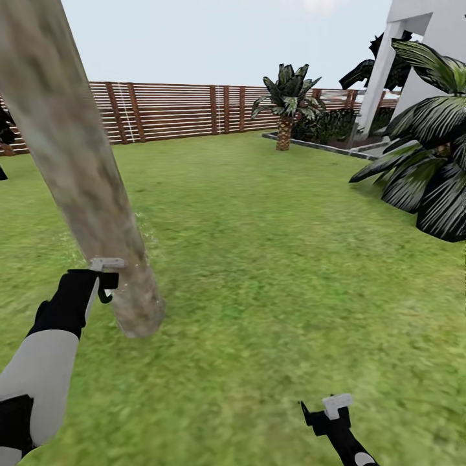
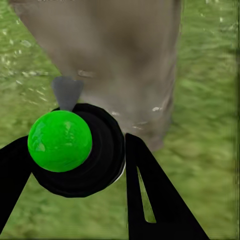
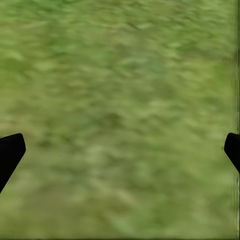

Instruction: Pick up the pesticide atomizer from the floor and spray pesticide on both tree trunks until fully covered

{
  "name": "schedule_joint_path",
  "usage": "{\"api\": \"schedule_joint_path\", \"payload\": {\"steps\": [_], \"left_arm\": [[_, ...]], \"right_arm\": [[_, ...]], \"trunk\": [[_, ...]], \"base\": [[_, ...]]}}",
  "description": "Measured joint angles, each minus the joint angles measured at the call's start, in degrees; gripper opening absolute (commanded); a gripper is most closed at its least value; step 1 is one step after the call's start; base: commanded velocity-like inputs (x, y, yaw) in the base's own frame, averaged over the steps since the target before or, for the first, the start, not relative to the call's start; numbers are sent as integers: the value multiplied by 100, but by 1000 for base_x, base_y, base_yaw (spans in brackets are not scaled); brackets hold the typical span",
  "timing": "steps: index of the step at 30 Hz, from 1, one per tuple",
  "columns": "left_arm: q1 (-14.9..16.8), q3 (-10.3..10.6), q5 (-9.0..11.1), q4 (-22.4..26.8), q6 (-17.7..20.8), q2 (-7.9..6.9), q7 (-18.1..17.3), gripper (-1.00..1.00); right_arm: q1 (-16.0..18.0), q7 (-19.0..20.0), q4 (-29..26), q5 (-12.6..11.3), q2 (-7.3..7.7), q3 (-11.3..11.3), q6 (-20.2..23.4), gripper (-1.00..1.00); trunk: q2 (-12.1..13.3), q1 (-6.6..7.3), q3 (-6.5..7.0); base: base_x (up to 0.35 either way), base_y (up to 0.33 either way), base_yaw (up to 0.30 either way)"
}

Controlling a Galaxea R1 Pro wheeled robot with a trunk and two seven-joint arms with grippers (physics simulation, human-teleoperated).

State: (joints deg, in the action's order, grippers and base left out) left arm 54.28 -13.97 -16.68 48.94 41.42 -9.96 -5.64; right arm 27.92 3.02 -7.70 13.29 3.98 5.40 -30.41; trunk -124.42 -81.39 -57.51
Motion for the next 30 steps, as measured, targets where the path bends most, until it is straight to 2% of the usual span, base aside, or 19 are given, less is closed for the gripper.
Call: {"api": "schedule_joint_path", "payload": {"steps": [11, 19, 20, 21, 23, 24, 26, 30], "left_arm": [[7, -12, -1, 1, 1, -9, 0, -100], [-5, -53, -26, -7, -9, -30, -5, -100], [-11, -139, -69, -12, -22, -134, -11, -100], [-16, -249, -79, -39, -30, -300, -18, -100], [-18, -354, -55, -74, -37, -502, -24, -100], [-26, -412, -51, -103, -59, -681, -27, -100], [-99, -390, 45, -117, -62, -612, -30, -100], [-143, -365, 56, -121, -60, -178, -7, -100]], "right_arm": [[0, -4, -3, 0, -1, 2, 0, 100], [2, -6, 0, 0, -2, 0, 0, 100], [2, -2, 2, 0, -2, -1, 0, 100], [2, -3, 3, 0, -2, -1, 0, 100], [2, -1, 3, 0, -2, -2, 0, 100], [2, -2, 3, 0, -2, -1, 0, 100], [2, -1, 3, 0, -2, -1, 0, 100], [2, 0, 3, 0, -2, -1, 0, 100]], "trunk": [[0, 0, 0], [0, 0, 0], [0, 0, 0], [0, 0, 0], [0, 0, 0], [0, 0, 0], [0, 0, 0], [0, 0, 0]], "base": [[0, -274, 16], [0, -274, 255], [0, -274, 276], [0, -274, 276], [0, -274, 276], [0, -274, 276], [0, -274, 276], [7, -274, 274]]}}
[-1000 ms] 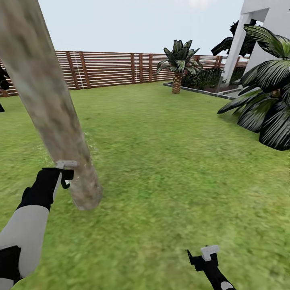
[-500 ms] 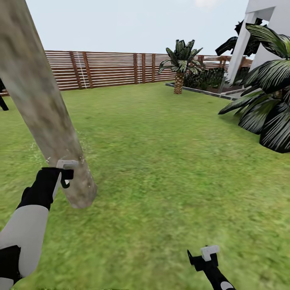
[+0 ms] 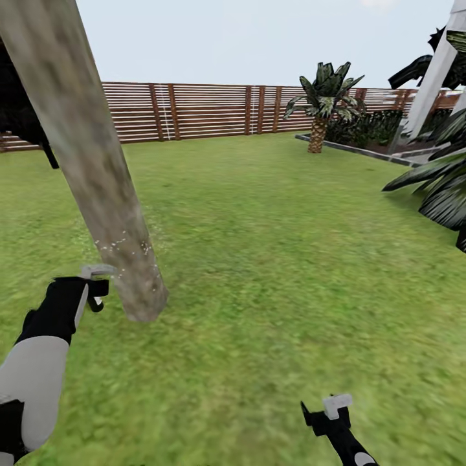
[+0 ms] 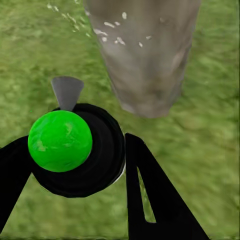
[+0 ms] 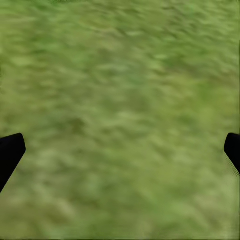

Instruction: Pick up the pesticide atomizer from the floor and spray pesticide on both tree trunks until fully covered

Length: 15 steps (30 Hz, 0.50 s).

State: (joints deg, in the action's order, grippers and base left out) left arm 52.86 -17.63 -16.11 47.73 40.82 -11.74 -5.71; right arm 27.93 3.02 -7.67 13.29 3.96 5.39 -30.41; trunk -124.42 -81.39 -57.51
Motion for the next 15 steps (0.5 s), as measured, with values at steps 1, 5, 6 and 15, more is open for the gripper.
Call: {"api": "schedule_joint_path", "payload": {"steps": [1, 5, 6, 15], "left_arm": [[-1, 26, -8, 0, 3, 61, -6, -100], [5, 46, -58, -1, 0, 67, 26, -100], [3, 15, -77, -5, -5, 33, 27, -100], [-68, 12, -48, -269, -21, -1, 68, -100]], "right_arm": [[0, 0, 0, 0, 0, 0, 0, 100], [-1, -2, -2, 0, 1, 0, 0, 100], [-1, -2, -2, 0, 1, -1, 0, 100], [-2, -2, -2, 0, 1, 0, 0, 100]], "trunk": [[0, 0, 0], [0, 2, 0], [0, 2, 0], [0, 0, 0]], "base": [[54, -274, 224], [144, -256, 47], [175, -244, 3], [64, -262, 0]]}}
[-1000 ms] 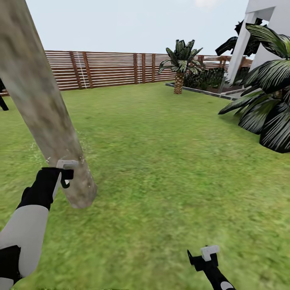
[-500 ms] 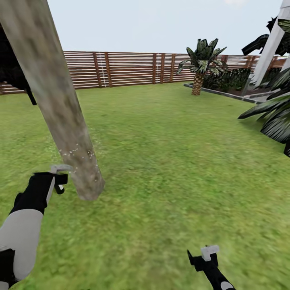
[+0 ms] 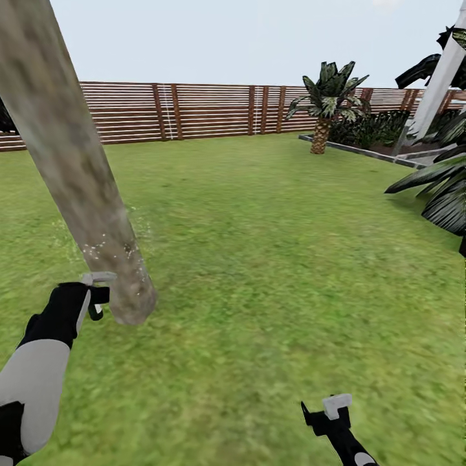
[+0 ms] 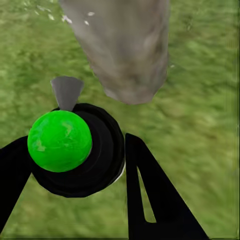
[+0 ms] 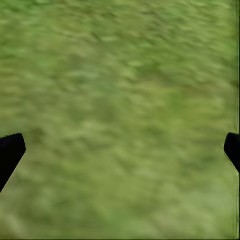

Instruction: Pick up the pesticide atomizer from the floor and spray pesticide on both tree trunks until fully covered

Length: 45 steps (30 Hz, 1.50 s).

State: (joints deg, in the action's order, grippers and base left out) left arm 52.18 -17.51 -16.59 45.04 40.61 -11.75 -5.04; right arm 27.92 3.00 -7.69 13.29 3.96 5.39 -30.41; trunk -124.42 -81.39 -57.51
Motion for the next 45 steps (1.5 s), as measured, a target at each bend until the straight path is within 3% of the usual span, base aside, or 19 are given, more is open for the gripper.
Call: {"api": "schedule_joint_path", "payload": {"steps": [3, 6, 8, 11, 14, 16, 19, 21, 24, 27, 29, 32, 33, 35, 40, 45], "left_arm": [[-1, -22, -28, -4, 1, -25, 3, -100], [-8, -59, -55, -4, 1, -243, 4, -100], [-11, -58, -24, -4, 10, -303, 8, -100], [-12, -48, 35, -50, 6, -223, 10, -100], [-19, -51, 27, -135, -7, -8, 11, -100], [-19, -130, -75, -178, -14, -109, 12, -100], [-35, -204, -38, -192, -13, -264, 13, -100], [-162, -190, 17, -193, -13, -212, 17, -100], [-218, -176, 58, -185, -12, 29, 17, -100], [-220, -201, -12, -129, -13, 73, 27, -100], [-223, -228, -59, -111, -13, -13, 28, -100], [-395, -236, -54, -110, -20, -316, 28, -100], [-419, -232, -15, -115, -69, -323, 27, -100], [-464, -220, 39, -168, -301, -191, 38, -100], [-470, -227, 26, -121, -353, 88, 42, -100], [-467, -246, -3, -96, -355, 142, 47, -100]], "right_arm": [[-1, 1, 0, 0, 0, 0, 0, 100], [0, 1, 0, 0, 0, 0, 0, 100], [1, -4, 1, 0, 0, 0, 0, 100], [2, -4, 2, 0, -1, 0, 0, 100], [1, 0, 2, 0, -1, 0, 0, 100], [1, 2, 2, 1, -1, -1, 0, 100], [1, 2, 1, 1, -1, 0, 1, 100], [0, 2, 0, 1, 0, 0, 1, 100], [-2, -5, 0, 0, 0, 0, 1, 100], [0, -6, -1, 0, 0, 3, 1, 100], [0, -6, -1, 1, 0, 4, 1, 100], [0, -2, -1, 1, -1, 3, 2, 100], [0, 0, -1, 1, 0, 2, 2, 100], [1, 0, 0, 1, -1, 1, 1, 100], [2, 0, 1, 0, -1, 0, 0, 100], [0, 2, 1, 1, 0, 1, 0, 100]], "trunk": [[0, 0, 0], [0, 1, 0], [0, 1, 0], [0, 1, 0], [0, 1, 0], [0, 2, 0], [0, 3, 0], [0, 3, 0], [0, 3, 0], [0, 3, 0], [0, 3, 0], [0, 2, 0], [0, 1, 0], [0, -1, 0], [0, 0, 0], [0, 2, 0]], "base": [[0, -274, 0], [44, -274, 12], [111, -274, 171], [128, -274, 262], [131, -274, 276], [224, -202, 277], [276, -148, 166], [285, -138, 25], [286, -138, 4], [296, -117, 0], [312, -28, 0], [169, -4, 2], [-27, -111, 159], [-57, -221, 248], [23, -266, 273], [181, -234, 173]]}}
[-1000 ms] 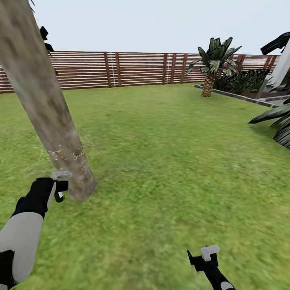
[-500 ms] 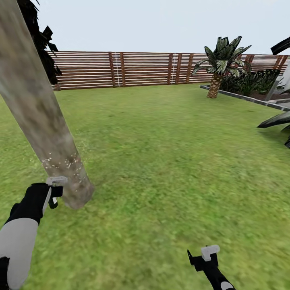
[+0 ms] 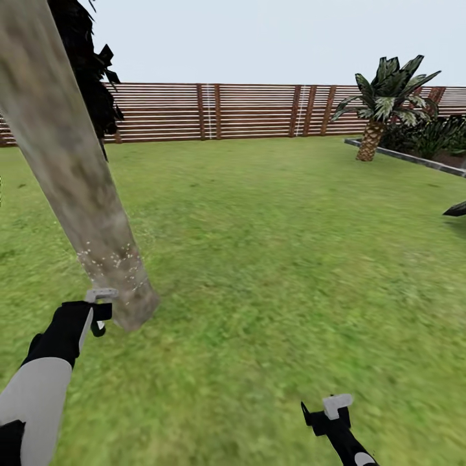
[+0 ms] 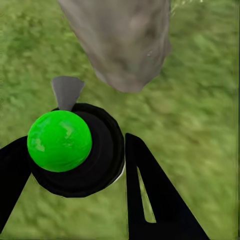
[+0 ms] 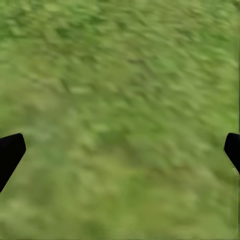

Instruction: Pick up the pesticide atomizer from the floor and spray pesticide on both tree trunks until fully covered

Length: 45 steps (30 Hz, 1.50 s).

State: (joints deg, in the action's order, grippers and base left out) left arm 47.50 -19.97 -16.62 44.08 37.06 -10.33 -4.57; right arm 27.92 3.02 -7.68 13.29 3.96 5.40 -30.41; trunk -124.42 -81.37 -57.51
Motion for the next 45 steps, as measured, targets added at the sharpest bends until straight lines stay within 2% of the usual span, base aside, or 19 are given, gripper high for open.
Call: {"api": "schedule_joint_path", "payload": {"steps": [3, 4, 5, 6, 8, 11, 15, 19, 24, 30, 34, 37, 40, 45], "left_arm": [[0, -11, -8, 3, -2, -5, -3, -100], [-6, -10, -57, 0, -9, -73, -1, -100], [-13, -96, -83, -4, -22, -154, 23, -100], [-111, -267, -129, -4, -34, -275, 133, -100], [-186, -322, -65, 2, -38, -316, 175, -100], [-219, -321, 6, -61, -39, -222, 199, -100], [-222, -324, 13, -60, -39, 25, 202, -100], [-221, -328, 3, -9, -30, 72, 210, -100], [-219, -367, -12, 10, -37, 85, 211, -100], [-221, -364, -21, 4, -320, 75, 212, -100], [-224, -370, -45, -12, -335, 24, 212, -100], [-322, -537, -52, -60, -355, -10, 211, -100], [-461, -593, -30, -73, -363, 19, 205, -100], [-494, -588, -30, -91, -370, 63, 191, -100]], "right_arm": [[0, 0, -3, 0, 0, 1, 0, 100], [0, 0, -3, 0, 0, 1, 0, 100], [0, 0, -3, 0, 0, 0, 0, 100], [0, 0, -3, 0, 0, -1, 0, 100], [0, -1, 0, 0, 0, -1, 0, 100], [1, 0, 1, 0, 0, -1, 0, 100], [1, 0, 1, 0, 0, -1, 0, 100], [1, 0, 1, 0, -1, -1, 0, 100], [0, 0, 0, 0, 0, 0, 0, 100], [1, -1, 1, 0, 0, -1, 0, 100], [1, 0, 1, 0, -1, -1, 0, 100], [1, -2, 1, 0, -1, -2, 0, 100], [1, 0, 2, 1, 0, -1, 0, 100], [0, -3, -2, 0, 0, -1, 0, 100]], "trunk": [[0, 0, 0], [0, 0, 0], [0, 0, 0], [0, -1, -1], [0, -1, 0], [0, -2, 0], [0, -1, 0], [0, 0, 0], [0, 1, 0], [0, -2, 0], [0, -2, 0], [0, -3, -1], [1, -4, 0], [0, -5, -1]], "base": [[216, -208, 11], [170, -228, 1], [153, -237, 6], [150, -239, 48], [96, -255, 191], [16, -267, 266], [73, -266, 276], [209, -214, 226], [260, -175, 22], [125, -232, 127], [4, -271, 272], [0, -273, 276], [-155, -238, 276], [-243, -195, 81]]}}
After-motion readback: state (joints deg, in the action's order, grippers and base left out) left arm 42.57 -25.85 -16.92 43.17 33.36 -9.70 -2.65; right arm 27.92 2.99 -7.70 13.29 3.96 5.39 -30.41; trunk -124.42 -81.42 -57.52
